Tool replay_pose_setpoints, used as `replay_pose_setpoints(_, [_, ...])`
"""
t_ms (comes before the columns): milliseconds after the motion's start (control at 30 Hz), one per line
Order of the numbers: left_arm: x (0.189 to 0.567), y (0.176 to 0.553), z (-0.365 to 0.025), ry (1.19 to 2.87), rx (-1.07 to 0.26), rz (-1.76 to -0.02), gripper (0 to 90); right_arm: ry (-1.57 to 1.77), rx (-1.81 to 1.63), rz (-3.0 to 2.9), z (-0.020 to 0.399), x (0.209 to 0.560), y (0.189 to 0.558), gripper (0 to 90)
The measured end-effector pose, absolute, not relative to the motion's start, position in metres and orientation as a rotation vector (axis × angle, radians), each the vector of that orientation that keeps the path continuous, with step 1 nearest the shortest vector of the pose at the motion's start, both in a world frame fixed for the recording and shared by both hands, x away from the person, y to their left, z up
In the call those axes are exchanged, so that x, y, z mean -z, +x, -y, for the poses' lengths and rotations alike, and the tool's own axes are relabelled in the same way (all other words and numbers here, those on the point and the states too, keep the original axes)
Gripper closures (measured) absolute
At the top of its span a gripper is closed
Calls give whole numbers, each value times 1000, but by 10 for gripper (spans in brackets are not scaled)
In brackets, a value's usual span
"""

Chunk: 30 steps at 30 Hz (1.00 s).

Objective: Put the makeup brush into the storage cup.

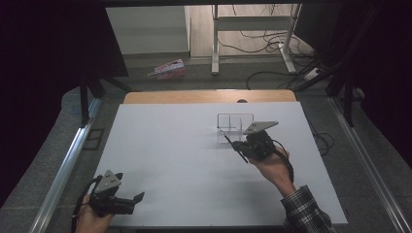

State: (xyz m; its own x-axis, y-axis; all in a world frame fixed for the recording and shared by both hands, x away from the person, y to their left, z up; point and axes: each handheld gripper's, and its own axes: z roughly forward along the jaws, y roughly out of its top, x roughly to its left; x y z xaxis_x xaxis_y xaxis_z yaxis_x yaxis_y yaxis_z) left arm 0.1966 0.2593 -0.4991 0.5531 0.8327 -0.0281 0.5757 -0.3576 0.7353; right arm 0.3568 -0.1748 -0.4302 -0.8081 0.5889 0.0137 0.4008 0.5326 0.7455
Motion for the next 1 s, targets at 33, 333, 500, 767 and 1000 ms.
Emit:
replay_pose_setpoints(33, [499,197,-259,2073,-460,-1129,0,841,-1145,-2520,176,429,357,850])
replay_pose_setpoints(333, [499,197,-259,2074,-459,-1129,0,864,-1182,-2470,183,424,357,850])
replay_pose_setpoints(500, [499,197,-259,2074,-460,-1129,0,882,-1196,-2447,186,422,359,850])
replay_pose_setpoints(767, [499,197,-258,2078,-465,-1126,0,916,-1249,-2384,189,418,363,850])
replay_pose_setpoints(1000, [499,197,-259,2074,-465,-1129,0,944,-1296,-2324,193,415,369,850])
